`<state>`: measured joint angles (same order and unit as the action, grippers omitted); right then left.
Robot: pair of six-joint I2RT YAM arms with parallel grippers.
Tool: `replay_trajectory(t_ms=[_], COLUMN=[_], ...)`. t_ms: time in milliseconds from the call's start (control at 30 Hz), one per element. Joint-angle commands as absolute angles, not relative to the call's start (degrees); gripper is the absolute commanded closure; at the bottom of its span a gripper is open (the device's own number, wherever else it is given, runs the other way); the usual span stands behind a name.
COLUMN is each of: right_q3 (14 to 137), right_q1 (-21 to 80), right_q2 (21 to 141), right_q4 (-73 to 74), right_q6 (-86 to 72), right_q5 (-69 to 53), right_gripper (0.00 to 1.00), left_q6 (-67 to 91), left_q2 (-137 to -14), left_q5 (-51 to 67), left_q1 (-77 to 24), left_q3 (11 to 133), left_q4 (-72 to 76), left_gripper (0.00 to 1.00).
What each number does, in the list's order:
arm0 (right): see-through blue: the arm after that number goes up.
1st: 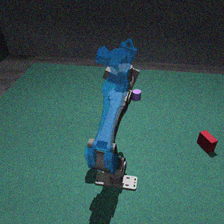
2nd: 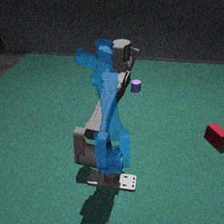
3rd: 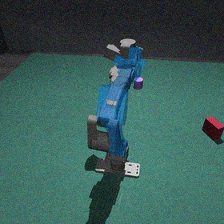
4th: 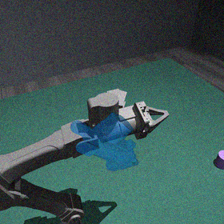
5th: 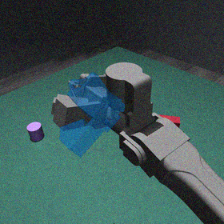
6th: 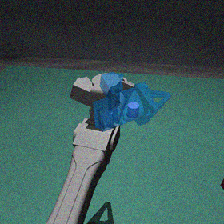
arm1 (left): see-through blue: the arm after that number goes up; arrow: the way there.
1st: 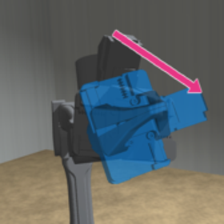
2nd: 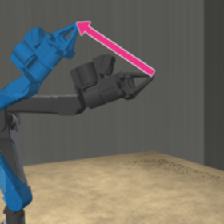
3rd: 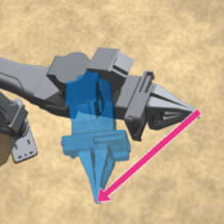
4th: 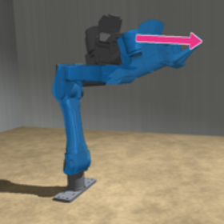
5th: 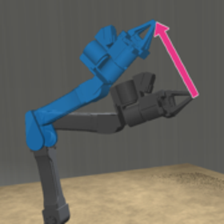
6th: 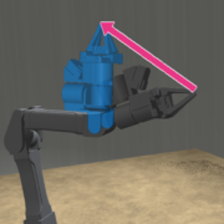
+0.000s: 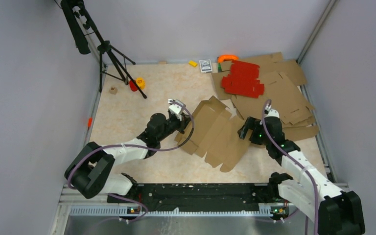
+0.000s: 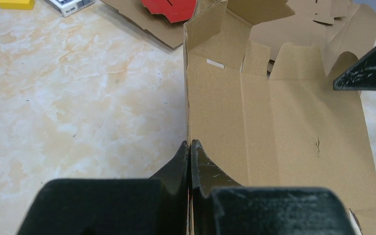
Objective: Fold the paper box
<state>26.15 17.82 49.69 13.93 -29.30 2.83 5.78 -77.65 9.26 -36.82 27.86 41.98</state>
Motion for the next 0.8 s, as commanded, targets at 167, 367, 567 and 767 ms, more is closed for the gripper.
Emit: replay_trajectory(t_ms=[167,367,567,767], right_q3=[15.0,20.7,32.1,39.0], right_q1=[15.5,15.6,17.8,22.1], right_q2=[50.9,54.7,57.4,57.7], right_q4=[-8.6,-15.0,-2.3,5.9], right_q6=[-40.5,-35.4,-23.1,-13.7], right_q5=[-17.1,-24.5,-18.8,-9.7], right_gripper=[0.21,0.76,1.00,1.00], left_q6=[7.6,9.8,11.8,16.6], left_q2=[-79.2,-80.4,-81.5,-83.5], left_q5=[8.0,8.5,9.6,8.8], left_q1=[-37.0,-36.6,-35.1,-31.7], left_q3=[30.2,30.5,32.5,42.4], left_q4=[43.5,44.1,40.9,18.0], left_gripper=[1.00,1.00,1.00,0.52])
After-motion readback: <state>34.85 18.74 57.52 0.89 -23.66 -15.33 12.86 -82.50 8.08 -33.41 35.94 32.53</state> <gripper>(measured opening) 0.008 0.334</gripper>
